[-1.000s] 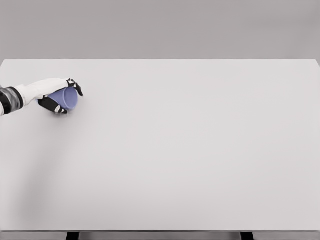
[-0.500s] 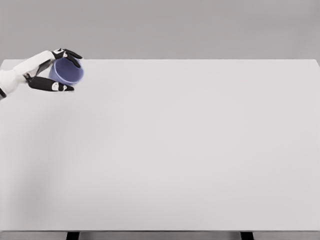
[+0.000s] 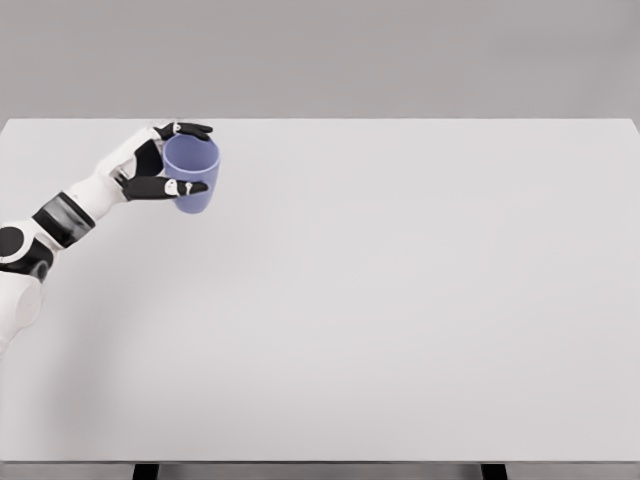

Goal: Flip the cup with left arm and place it on the table

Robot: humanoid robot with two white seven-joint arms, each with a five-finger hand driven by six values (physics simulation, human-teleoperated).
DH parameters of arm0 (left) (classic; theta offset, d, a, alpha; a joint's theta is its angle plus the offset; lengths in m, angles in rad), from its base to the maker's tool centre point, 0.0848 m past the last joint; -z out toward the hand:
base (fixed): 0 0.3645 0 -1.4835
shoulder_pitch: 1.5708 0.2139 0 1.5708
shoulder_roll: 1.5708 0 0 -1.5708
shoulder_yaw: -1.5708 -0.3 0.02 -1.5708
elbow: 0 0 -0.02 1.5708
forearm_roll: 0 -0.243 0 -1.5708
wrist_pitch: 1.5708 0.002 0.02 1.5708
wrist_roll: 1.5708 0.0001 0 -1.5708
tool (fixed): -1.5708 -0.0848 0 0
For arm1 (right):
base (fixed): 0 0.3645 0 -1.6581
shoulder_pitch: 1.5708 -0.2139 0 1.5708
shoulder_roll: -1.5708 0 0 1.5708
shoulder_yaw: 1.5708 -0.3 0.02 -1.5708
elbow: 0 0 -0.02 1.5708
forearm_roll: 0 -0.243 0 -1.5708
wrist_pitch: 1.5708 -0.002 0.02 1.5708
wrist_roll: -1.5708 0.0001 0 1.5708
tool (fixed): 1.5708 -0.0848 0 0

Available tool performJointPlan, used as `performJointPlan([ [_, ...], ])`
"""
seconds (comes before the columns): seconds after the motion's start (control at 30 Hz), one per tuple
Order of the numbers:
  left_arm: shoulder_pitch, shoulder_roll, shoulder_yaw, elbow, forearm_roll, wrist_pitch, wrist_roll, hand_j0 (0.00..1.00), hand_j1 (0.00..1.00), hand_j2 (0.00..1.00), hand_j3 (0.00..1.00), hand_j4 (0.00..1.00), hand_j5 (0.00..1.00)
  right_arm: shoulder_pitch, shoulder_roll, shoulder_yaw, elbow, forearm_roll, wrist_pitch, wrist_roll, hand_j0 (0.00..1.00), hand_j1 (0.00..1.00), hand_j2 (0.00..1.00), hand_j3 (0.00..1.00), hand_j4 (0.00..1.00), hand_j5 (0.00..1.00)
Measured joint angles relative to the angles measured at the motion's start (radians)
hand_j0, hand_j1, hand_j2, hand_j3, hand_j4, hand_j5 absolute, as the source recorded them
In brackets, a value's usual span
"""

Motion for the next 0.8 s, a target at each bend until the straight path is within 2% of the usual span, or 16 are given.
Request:
performJointPlan([
  [0.07,0.011,-0.006,0.0,-0.002,0.001,0.002,0.0,0.64,0.64,0.64,0.64,0.64,0.64,0.0,0.0,0.0,0.0,0.0,0.0,0.0,1.0,1.0,1.0,1.0,1.0,1.0],
  [0.2,0.026,-0.016,0.0,-0.007,0.001,0.001,0.0,0.76,0.76,0.76,0.76,0.76,0.76,0.0,0.0,0.0,0.0,0.0,0.0,0.0,1.0,1.0,1.0,1.0,1.0,1.0],
  [0.27,0.028,-0.018,0.0,-0.009,0.001,0.0,0.0,0.79,0.79,0.79,0.79,0.79,0.79,0.0,0.0,0.0,0.0,0.0,0.0,0.0,1.0,1.0,1.0,1.0,1.0,1.0],
  [0.47,0.041,-0.024,-0.001,-0.012,0.0,-0.004,0.0,0.98,0.98,0.98,0.98,0.98,0.98,0.0,0.0,0.0,0.0,-0.001,0.0,0.0,1.0,1.0,1.0,1.0,1.0,1.0],
  [0.8,0.041,-0.016,0.001,-0.033,0.0,-0.015,0.0,1.0,1.0,1.0,1.0,1.0,1.0,0.0,0.0,0.0,0.0,0.0,0.0,0.0,1.0,1.0,1.0,1.0,1.0,1.0],
])
